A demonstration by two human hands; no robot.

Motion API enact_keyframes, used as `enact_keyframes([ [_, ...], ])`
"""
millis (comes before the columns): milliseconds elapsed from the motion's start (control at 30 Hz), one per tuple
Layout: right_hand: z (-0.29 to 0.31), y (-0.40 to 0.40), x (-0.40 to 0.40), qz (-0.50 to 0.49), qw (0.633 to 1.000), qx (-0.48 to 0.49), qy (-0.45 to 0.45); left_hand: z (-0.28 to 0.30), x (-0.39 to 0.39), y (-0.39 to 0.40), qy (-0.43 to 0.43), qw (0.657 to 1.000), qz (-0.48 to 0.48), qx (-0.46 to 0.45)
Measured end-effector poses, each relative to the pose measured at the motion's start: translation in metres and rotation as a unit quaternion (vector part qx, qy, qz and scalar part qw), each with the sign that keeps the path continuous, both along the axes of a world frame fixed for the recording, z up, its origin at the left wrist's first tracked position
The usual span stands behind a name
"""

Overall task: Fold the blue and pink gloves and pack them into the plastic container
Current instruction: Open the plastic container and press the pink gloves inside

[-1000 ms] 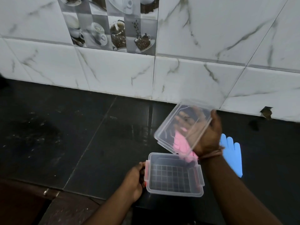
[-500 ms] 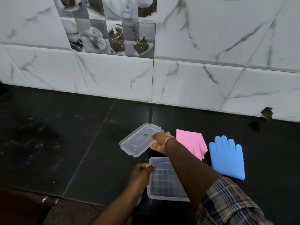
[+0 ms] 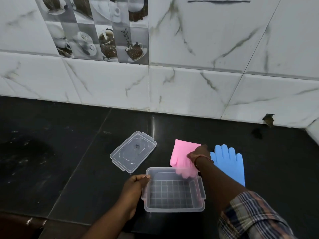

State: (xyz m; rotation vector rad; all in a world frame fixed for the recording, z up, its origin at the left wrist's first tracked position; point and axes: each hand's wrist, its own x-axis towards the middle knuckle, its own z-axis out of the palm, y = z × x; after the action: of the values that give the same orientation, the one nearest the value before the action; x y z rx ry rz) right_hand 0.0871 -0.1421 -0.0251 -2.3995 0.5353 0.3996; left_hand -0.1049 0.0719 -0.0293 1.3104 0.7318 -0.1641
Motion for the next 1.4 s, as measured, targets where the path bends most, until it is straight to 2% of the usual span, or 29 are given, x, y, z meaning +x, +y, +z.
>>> enact_keyframes([
  [67, 0.003, 0.000, 0.005, -0.008, 0.992, 0.114, 0.060, 0.002, 0.000, -0.001, 0.002, 1.000, 0.006, 0.012],
  [267, 0.013, 0.003, 0.008, -0.036, 0.972, 0.210, 0.095, 0.001, 0.001, -0.003, 0.005, 1.000, 0.020, 0.000],
  [333, 0.014, 0.004, 0.007, -0.020, 0.968, 0.244, 0.060, 0.003, 0.002, -0.002, 0.007, 1.000, 0.026, -0.001],
  [433, 0.030, 0.012, 0.005, 0.041, 0.959, 0.275, -0.057, 0.008, 0.007, -0.003, 0.002, 0.999, 0.035, 0.015],
  [533, 0.058, 0.017, -0.002, 0.100, 0.934, 0.295, -0.173, 0.010, 0.014, -0.006, 0.007, 0.998, 0.050, 0.028],
  [600, 0.083, 0.014, -0.010, 0.137, 0.918, 0.314, -0.200, 0.013, 0.018, -0.008, 0.013, 0.998, 0.051, 0.028],
  [667, 0.104, 0.007, -0.018, 0.187, 0.903, 0.350, -0.166, 0.018, 0.018, -0.012, 0.002, 0.996, 0.062, 0.061],
  [767, 0.123, -0.005, -0.031, 0.290, 0.864, 0.407, -0.056, 0.041, 0.016, -0.015, -0.106, 0.970, 0.106, 0.191],
  [800, 0.125, -0.006, -0.036, 0.316, 0.853, 0.416, -0.014, 0.051, 0.016, -0.016, -0.152, 0.971, 0.094, 0.158],
  [833, 0.125, -0.007, -0.040, 0.336, 0.844, 0.417, 0.027, 0.061, 0.019, -0.017, -0.184, 0.979, 0.070, 0.061],
  [900, 0.120, -0.005, -0.049, 0.358, 0.830, 0.414, 0.108, 0.072, 0.026, -0.015, -0.161, 0.978, 0.031, -0.132],
  [933, 0.115, -0.003, -0.052, 0.357, 0.825, 0.412, 0.148, 0.075, 0.027, -0.015, -0.143, 0.972, -0.002, -0.184],
  [1033, 0.096, 0.001, -0.061, 0.305, 0.821, 0.421, 0.234, 0.071, 0.027, -0.026, -0.059, 0.980, -0.022, -0.189],
  [1100, 0.086, -0.003, -0.070, 0.276, 0.802, 0.473, 0.239, 0.068, 0.024, -0.030, -0.022, 0.977, -0.015, -0.210],
  [1167, 0.075, -0.015, -0.080, 0.242, 0.757, 0.566, 0.218, 0.068, 0.025, -0.029, -0.020, 0.966, -0.003, -0.257],
  [1267, 0.061, -0.026, -0.097, 0.176, 0.661, 0.700, 0.206, 0.074, 0.028, -0.025, -0.025, 0.953, 0.053, -0.298],
  [1333, 0.054, -0.022, -0.107, 0.161, 0.629, 0.740, 0.172, 0.075, 0.028, -0.027, -0.024, 0.948, 0.079, -0.307],
  [1400, 0.052, -0.016, -0.117, 0.167, 0.623, 0.751, 0.142, 0.071, 0.024, -0.032, -0.039, 0.949, 0.098, -0.298],
])
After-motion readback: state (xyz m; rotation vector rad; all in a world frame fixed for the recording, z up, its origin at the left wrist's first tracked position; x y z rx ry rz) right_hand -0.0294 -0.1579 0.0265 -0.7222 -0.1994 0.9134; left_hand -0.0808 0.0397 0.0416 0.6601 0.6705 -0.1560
